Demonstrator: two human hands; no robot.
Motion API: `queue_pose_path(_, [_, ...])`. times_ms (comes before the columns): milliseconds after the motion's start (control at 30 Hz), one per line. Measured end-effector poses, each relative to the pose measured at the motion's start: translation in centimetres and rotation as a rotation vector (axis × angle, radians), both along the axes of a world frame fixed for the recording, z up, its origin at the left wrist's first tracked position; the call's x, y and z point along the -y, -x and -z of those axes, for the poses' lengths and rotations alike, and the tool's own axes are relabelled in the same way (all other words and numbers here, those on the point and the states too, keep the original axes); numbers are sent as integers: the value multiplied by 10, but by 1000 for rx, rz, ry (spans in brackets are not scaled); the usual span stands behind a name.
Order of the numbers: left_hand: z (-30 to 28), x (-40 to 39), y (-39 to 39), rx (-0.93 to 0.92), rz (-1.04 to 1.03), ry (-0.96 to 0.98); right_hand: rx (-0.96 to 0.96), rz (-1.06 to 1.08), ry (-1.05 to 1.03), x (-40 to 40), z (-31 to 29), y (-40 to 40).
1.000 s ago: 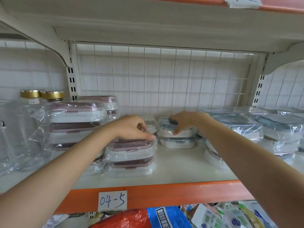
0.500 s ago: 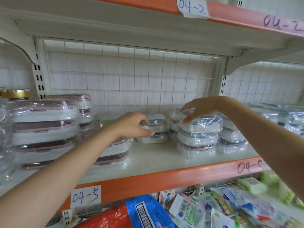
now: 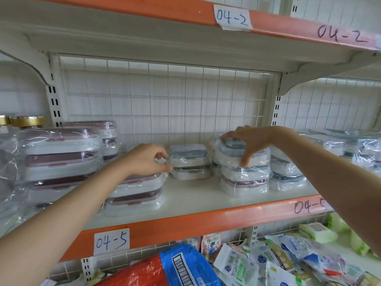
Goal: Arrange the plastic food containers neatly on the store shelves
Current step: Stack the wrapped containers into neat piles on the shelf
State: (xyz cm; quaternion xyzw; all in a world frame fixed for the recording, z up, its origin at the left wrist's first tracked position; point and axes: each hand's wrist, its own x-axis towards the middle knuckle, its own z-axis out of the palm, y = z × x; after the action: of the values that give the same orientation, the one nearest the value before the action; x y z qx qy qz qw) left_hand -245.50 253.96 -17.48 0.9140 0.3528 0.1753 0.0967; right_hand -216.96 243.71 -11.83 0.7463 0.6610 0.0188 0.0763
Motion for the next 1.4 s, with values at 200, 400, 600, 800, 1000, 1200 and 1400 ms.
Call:
queue_pose_path(200, [5,0,7,31,-17,5,38,-241,-69,-29,6,69])
queue_pose_path(400, [10,-1,13,11,-15,-29,-29,-260,123,-49,74,99])
queue_pose_path(600, [12,-5,5,-30,-7,-57,-223,-216,-48,-22,37,49])
queue_pose_path(800, [18,-1,-14,-57,41,-66,-152,91,78,6,38,-21])
queue_pose_path(1000, [14,2,-13,-56,46,-81,-218,26,4,9,45,-22])
queue_pose_path(1200, [12,-2,2,60,-26,-60,-161,-227,-154,-14,23,35])
queue_pose_path(1400, [14,3,13,52,-26,-99,-163,-272,-100,-44,71,72])
